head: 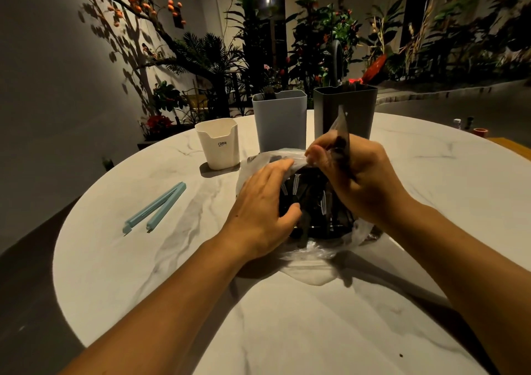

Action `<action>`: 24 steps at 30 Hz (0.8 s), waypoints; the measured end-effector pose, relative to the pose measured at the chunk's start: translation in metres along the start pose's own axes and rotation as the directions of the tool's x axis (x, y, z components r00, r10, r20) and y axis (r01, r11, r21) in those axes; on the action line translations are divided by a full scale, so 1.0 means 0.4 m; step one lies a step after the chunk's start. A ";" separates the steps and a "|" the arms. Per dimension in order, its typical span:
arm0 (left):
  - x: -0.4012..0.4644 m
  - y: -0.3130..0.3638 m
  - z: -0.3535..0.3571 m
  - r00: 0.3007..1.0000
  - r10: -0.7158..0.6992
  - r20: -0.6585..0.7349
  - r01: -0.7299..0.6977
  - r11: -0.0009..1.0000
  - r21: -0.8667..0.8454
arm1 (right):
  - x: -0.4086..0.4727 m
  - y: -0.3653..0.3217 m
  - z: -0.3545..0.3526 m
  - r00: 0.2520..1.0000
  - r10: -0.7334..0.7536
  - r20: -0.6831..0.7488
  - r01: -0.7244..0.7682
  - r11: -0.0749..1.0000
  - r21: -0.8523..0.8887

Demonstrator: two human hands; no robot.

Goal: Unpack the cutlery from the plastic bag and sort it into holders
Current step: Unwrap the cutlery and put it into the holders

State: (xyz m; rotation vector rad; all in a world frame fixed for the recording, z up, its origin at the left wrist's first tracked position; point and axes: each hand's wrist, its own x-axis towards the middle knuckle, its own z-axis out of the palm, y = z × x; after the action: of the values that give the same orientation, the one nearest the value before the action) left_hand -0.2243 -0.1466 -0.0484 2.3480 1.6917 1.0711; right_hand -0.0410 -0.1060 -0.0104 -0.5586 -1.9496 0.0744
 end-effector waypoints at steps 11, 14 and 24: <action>0.017 0.046 0.008 0.992 0.053 -0.112 -0.067 0.990 -0.126 | 0.011 -0.013 -0.015 0.986 0.142 -0.084 -0.126 0.976 0.176; 0.027 0.055 0.007 0.993 0.095 -0.070 -0.103 0.989 -0.110 | 0.016 -0.022 -0.013 0.979 0.189 -0.075 -0.169 0.962 0.213; 0.073 0.113 0.037 0.995 0.031 -0.090 -0.024 0.997 0.077 | 0.044 -0.043 -0.021 0.934 0.330 -0.138 -0.288 0.922 0.259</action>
State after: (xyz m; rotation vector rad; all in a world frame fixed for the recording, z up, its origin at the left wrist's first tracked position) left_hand -0.1747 -0.1347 -0.0261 2.4102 1.7651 1.1552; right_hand -0.0453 -0.1157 0.0134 -0.6879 -1.6350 0.4367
